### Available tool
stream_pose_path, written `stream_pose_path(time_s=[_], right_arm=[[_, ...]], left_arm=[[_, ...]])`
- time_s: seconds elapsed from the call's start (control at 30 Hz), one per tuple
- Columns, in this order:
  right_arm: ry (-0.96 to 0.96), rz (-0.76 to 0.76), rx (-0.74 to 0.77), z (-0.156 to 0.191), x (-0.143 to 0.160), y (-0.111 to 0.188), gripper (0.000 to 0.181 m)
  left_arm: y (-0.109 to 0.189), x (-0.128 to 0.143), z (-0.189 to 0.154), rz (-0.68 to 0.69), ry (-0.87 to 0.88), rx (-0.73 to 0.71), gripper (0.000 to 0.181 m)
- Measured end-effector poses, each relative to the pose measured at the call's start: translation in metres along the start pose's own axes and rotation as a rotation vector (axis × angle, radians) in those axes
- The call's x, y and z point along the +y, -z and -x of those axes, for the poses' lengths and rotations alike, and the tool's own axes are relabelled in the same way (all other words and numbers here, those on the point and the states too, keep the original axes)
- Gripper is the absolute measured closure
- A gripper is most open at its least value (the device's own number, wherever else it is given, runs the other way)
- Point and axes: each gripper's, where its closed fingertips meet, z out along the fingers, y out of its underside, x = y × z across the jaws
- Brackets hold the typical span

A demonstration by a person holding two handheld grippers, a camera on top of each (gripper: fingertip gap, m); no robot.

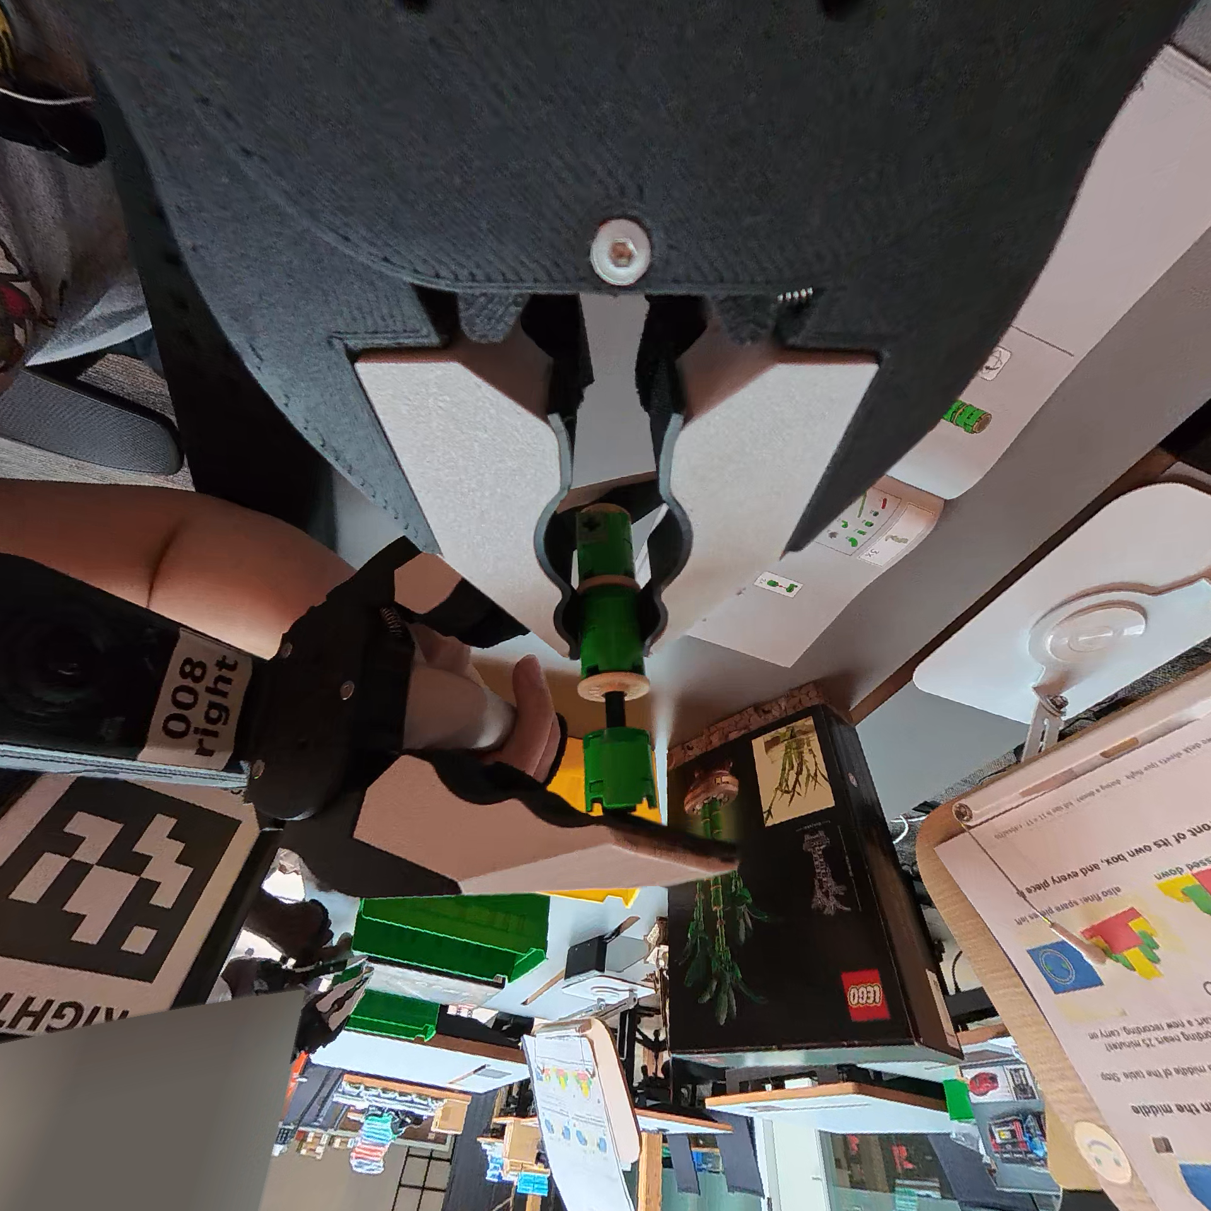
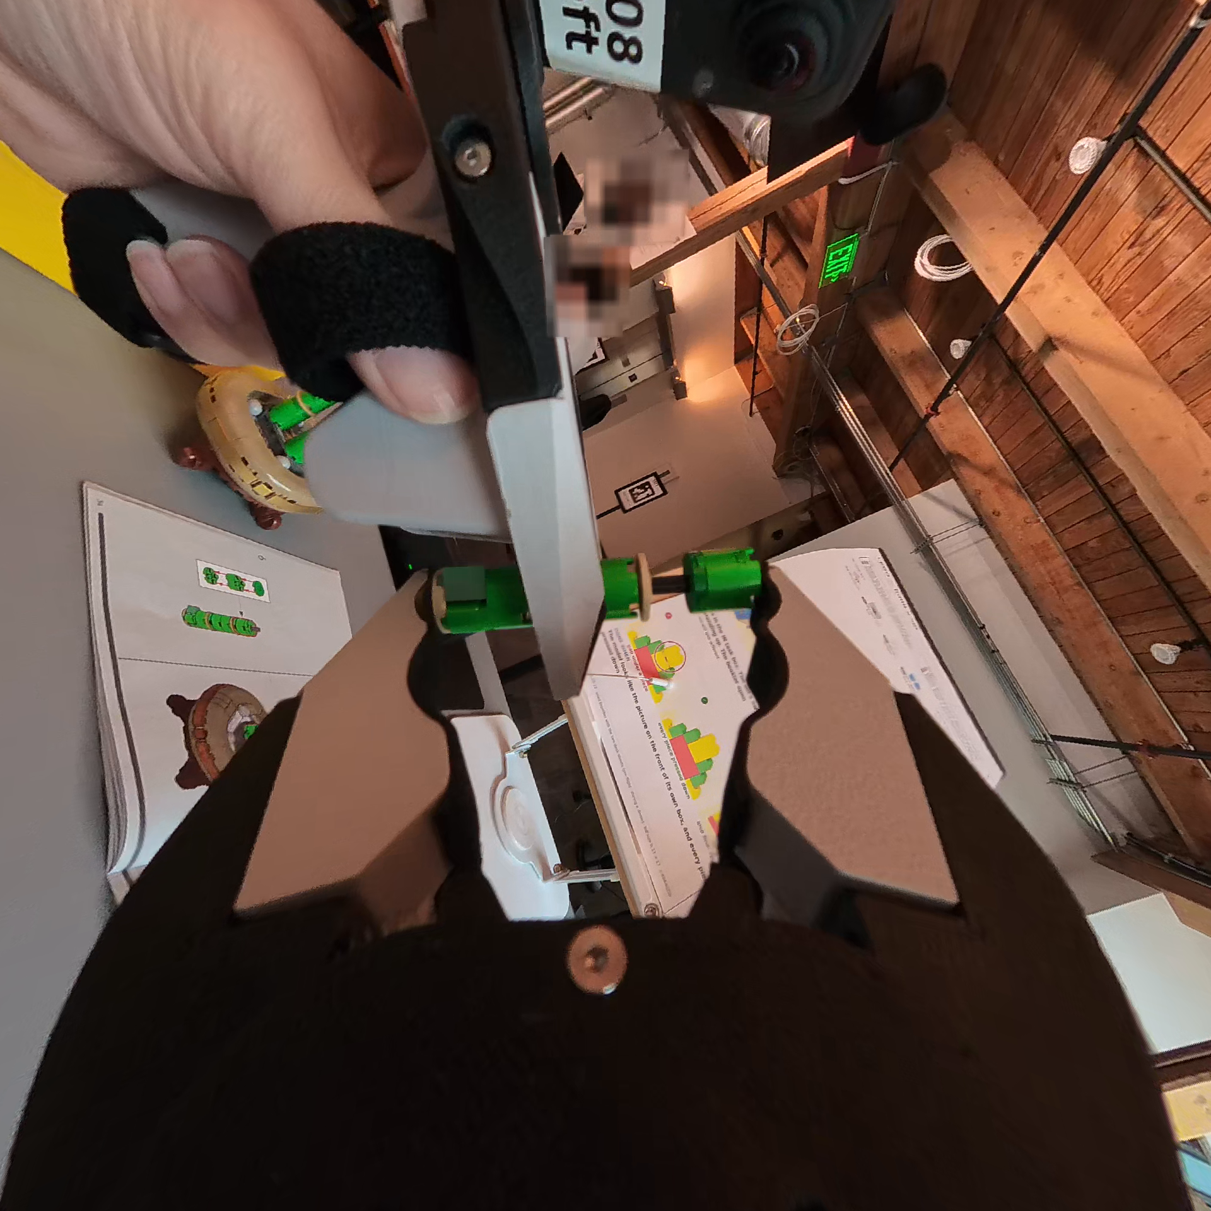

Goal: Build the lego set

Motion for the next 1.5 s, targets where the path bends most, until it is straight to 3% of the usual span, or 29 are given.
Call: stream_pose_path(time_s=[0.37, 1.17, 1.27, 1.33, 1.5], right_arm=[[0.025, -0.023, 0.032, -0.005, -0.005, 0.004, 0.091], [0.0, 0.018, -0.052, 0.002, 0.005, 0.005, 0.092], [-0.064, -0.002, -0.11, 0.004, 0.004, 0.007, 0.091], [-0.108, -0.021, -0.151, 0.005, 0.002, 0.01, 0.091], [-0.133, -0.053, -0.245, 0.013, -0.008, 0.017, 0.091]], left_arm=[[0.002, -0.005, -0.005, -0.032, 0.026, 0.034, 0.166], [-0.005, 0.001, -0.001, -0.004, 0.052, 0.015, 0.166], [-0.001, -0.002, 0.002, -0.011, -0.032, -0.025, 0.156], [0.011, -0.015, 0.009, -0.069, -0.167, -0.122, 0.125], [0.029, -0.037, -0.012, -0.165, -0.51, -0.226, 0.12]])
